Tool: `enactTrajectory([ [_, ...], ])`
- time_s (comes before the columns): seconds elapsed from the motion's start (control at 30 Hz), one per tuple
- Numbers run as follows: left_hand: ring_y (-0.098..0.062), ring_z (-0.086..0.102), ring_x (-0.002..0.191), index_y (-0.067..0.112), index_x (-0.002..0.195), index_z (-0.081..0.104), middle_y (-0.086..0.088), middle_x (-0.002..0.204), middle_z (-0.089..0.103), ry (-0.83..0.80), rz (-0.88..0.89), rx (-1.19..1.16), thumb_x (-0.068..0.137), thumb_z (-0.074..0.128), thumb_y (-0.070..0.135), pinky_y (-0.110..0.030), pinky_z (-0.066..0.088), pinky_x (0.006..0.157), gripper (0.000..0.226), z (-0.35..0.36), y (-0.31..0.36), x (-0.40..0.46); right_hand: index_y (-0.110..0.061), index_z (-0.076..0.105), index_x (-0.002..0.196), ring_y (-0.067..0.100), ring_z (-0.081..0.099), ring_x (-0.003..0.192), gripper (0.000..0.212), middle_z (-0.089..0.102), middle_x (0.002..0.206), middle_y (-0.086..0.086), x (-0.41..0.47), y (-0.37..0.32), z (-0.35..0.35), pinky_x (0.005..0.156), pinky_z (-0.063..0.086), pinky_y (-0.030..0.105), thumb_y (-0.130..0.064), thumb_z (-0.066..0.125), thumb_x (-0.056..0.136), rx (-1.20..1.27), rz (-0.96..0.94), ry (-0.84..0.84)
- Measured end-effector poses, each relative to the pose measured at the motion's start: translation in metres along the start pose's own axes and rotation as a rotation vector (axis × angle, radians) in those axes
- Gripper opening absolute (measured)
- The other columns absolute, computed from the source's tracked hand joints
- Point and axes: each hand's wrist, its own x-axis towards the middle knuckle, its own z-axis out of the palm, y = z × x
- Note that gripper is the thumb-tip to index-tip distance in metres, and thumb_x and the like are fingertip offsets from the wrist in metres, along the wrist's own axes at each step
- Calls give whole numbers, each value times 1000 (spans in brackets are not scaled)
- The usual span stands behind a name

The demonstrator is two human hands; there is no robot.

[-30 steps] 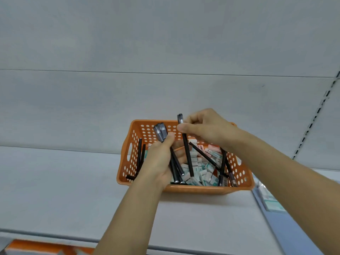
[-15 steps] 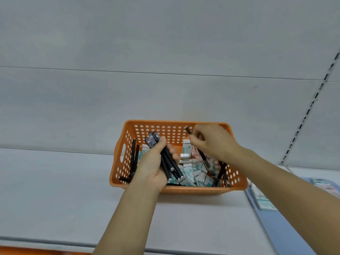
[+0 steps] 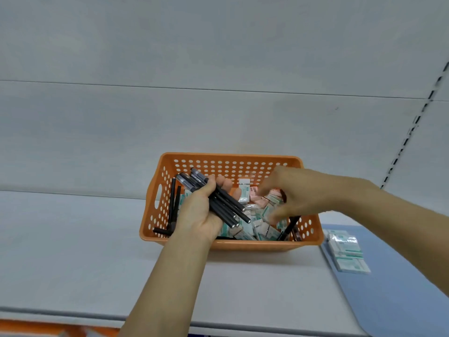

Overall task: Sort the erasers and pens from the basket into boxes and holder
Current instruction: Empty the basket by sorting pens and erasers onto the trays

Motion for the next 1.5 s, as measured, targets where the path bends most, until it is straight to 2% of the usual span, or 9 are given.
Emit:
enactTrajectory([
  [0.17, -16, 68, 67, 4, 101, 62, -7, 80, 67, -32, -12, -7, 97, 55, 14, -41, 56, 70, 12, -3, 0, 3, -32, 67, 112, 18, 53, 101, 34, 60, 110, -4, 5, 9, 14, 90, 49, 37, -50, 65, 84, -464, 73, -317],
  [0.4, -19, 69, 75, 3, 91, 64, -10, 75, 70, -23, 23, 78, 98, 54, 12, -40, 56, 73, 15, -2, -2, 0, -29, 63, 101, 16, 56, 92, 18, 60, 100, -4, 5, 8, -11, 77, 50, 33, -40, 50, 95, -423, 126, 93],
  [0.6, -27, 67, 99, 0, 101, 63, -17, 101, 71, -112, 14, 62, 100, 46, 7, -43, 51, 89, 19, 19, -17, -2, -21, 43, 111, 15, 60, 72, 12, 63, 83, -1, -12, -30, 2, 67, 51, 38, -19, 37, 100, 416, 220, 525],
  [0.77, -24, 73, 85, 2, 95, 68, -14, 92, 74, -273, 32, 14, 99, 46, 10, -40, 59, 79, 24, 40, -41, -11, -21, 62, 96, 7, 59, 81, 11, 66, 88, -13, -28, -37, 27, 74, 47, 27, -12, 57, 92, 504, 87, 711],
  [0.87, -22, 73, 85, 4, 75, 72, -12, 84, 73, -284, 136, -23, 97, 47, 7, -41, 56, 87, 33, 62, -61, -24, -24, 70, 94, 6, 63, 88, 13, 68, 92, -11, -61, -28, 26, 74, 47, 16, -18, 58, 95, 855, 125, 897],
  [1.1, -25, 71, 89, 6, 104, 58, -11, 84, 71, -432, 108, -21, 87, 56, 9, -40, 55, 87, 17, 134, -176, -60, -16, 70, 95, 16, 71, 94, 48, 75, 94, 1, -135, 20, 28, 89, 53, 36, -47, 34, 101, 1983, 322, 1035],
  [1.23, -23, 69, 99, 11, 87, 73, -9, 94, 73, -431, 97, 133, 96, 50, 15, -44, 49, 98, 24, 159, -241, -66, -20, 65, 109, 3, 64, 100, 31, 70, 102, -8, -200, 72, 38, 90, 49, 25, -36, 39, 102, 1438, 369, 1115],
  [1.33, -20, 64, 114, 11, 114, 68, -5, 120, 69, -384, 42, 276, 101, 44, 27, -42, 53, 92, 32, 172, -285, -64, -46, 48, 118, -9, 51, 110, 24, 53, 120, -20, -254, 104, 53, 84, 44, 11, -32, 51, 98, 1005, 342, 856],
  [1.5, -14, 64, 112, 15, 119, 67, 1, 115, 71, -367, -181, 430, 96, 51, 32, -37, 48, 97, 33, 192, -373, -80, -38, 26, 134, 12, 60, 92, 53, 56, 111, -7, -323, 155, 77, 77, 53, 35, -21, 52, 91, 545, 442, 542],
])
